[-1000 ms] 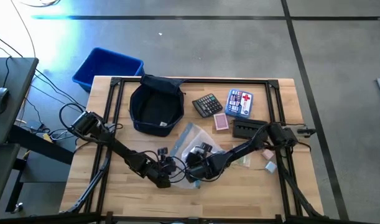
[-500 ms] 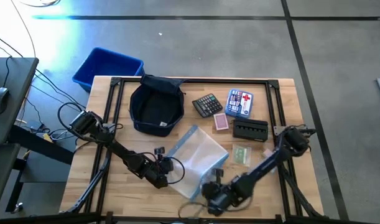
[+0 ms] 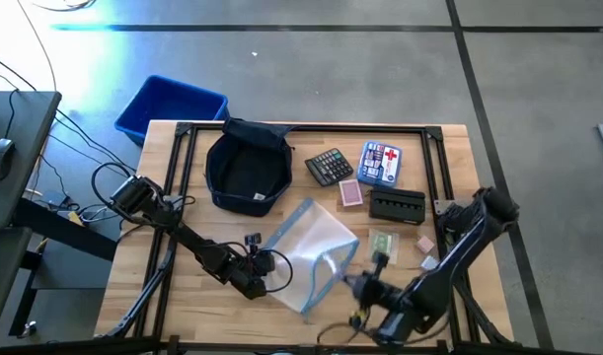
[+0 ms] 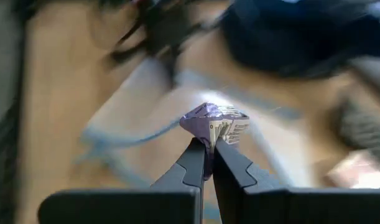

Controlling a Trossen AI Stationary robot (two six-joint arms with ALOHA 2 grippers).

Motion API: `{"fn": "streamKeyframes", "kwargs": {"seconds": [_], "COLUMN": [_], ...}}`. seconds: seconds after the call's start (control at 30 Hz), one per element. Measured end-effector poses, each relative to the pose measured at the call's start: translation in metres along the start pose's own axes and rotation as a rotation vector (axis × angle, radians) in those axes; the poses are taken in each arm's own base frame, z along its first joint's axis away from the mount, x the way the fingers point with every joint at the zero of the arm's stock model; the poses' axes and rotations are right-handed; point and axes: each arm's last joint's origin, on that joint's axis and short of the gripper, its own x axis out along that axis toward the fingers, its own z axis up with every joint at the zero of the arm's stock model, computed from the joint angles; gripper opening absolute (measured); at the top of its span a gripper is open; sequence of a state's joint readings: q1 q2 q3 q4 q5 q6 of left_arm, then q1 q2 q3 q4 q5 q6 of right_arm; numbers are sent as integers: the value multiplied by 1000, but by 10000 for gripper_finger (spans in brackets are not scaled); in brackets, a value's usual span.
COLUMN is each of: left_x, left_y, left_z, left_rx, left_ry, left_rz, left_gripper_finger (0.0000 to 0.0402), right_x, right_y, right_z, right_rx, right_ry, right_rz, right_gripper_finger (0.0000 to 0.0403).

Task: Unpack backpack
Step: Remove the purple granola bar from the transparent zip bag

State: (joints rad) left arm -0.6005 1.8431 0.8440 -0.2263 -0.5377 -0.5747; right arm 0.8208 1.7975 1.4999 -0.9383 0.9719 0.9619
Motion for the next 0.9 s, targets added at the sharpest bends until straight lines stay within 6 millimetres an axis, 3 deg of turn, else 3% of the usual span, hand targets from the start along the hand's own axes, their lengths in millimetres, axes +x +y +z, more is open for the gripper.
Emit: {"fn": "streamKeyframes", "kwargs": {"seconds": [0.1,0.23,0.33,0.53,0.73,0.9], "left_x": [0,-1,-1,-2,-2,-2], "left_y": [-1,-1,-1,-3,-3,-3], "left_z": [0,0,-1,-2,-2,-2], "left_rx": [1,3,3,12,12,12], "left_ry": [-2,-3,-4,-9,-11,-11], "left_rz": [-2,-4,-5,-4,-3,-3], "left_gripper_finger": [0,0,0,0,0,0], "right_x": [8,37,64,102,118,112], "right_y": [-19,-46,-68,-112,-140,-142], "right_z": [8,9,3,-18,-48,-63], "right_rx": [10,-11,-9,171,291,320], "right_ry": [-28,82,206,391,646,817], "right_rz": [-119,-251,-339,-551,-679,-701], "right_gripper_finger": [0,0,0,0,0,0]}}
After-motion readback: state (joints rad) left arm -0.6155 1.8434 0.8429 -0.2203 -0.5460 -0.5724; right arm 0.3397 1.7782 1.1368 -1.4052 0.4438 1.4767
